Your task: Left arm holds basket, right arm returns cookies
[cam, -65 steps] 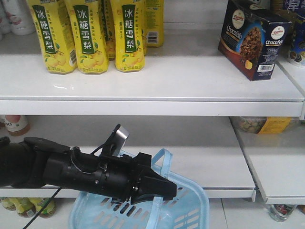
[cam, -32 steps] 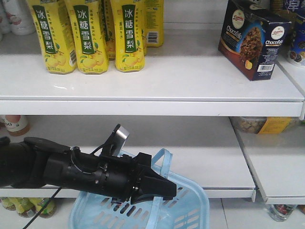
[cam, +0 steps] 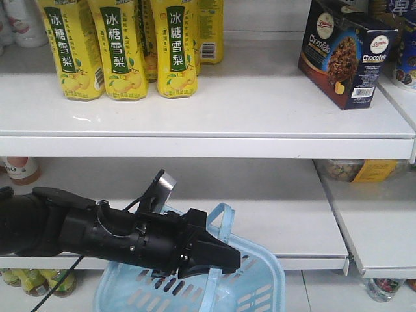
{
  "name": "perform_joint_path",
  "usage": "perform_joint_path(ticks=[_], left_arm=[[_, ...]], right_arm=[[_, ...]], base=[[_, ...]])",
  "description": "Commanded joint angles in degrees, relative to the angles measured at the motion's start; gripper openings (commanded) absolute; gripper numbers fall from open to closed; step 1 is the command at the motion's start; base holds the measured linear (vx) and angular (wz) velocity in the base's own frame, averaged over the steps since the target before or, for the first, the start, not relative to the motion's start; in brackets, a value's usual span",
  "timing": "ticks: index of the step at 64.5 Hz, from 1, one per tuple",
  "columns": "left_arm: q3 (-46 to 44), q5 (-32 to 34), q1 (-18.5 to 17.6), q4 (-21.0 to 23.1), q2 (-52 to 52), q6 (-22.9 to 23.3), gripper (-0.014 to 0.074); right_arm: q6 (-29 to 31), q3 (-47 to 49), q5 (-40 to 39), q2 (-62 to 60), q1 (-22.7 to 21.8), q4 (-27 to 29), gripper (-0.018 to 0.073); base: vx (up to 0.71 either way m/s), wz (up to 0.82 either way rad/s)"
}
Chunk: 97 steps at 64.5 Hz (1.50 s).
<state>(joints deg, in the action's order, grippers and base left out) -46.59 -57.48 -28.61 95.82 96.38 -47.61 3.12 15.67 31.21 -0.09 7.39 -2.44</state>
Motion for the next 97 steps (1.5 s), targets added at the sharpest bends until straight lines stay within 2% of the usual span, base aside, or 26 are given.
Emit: perform_joint_path(ticks=[1,15,22,26,40,91,97], left_arm=[[-1.5,-2.4,0.0,3.3,-2.1,-1.1,-0.0006],[-1.5,-2.4,0.0,3.2,-2.1,-1.1,-0.0006],[-1.5,-2.4,0.0,3.2,-2.1,-1.1,-0.0006],[-1.5,-2.4,0.0,3.2,-2.1,-1.1,-0.0006],[-1.5,-2.4,0.0,3.2,-2.1,-1.1,-0.0006],[-1.5,-1.9,0.0,3.2,-3.0,-1.1,-0.0006],[-1.5,-1.1,-0.1,0.1,-5.9,-1.1,-0.0006]], right_arm=[[0.3,-1.2,-5.4,2.1,-0.3,0.0,0.0505],[0.3,-1.4,-11.3,2.4,-0.3,-0.2,0.0498],[0.3,-1.4,-11.2,2.4,-0.3,-0.2,0.0435],[0.3,-1.4,-11.2,2.4,-0.3,-0.2,0.0356],[0.3,-1.4,-11.1,2.4,-0.3,-0.1,-0.0016],[0.3,-1.4,-11.1,2.4,-0.3,0.1,-0.0008],[0.3,-1.4,-11.1,2.4,-0.3,0.1,-0.0008]], base=[[0.00,0.00],[0.00,0.00],[0.00,0.00],[0.00,0.00],[0.00,0.00],[0.00,0.00],[0.00,0.00]])
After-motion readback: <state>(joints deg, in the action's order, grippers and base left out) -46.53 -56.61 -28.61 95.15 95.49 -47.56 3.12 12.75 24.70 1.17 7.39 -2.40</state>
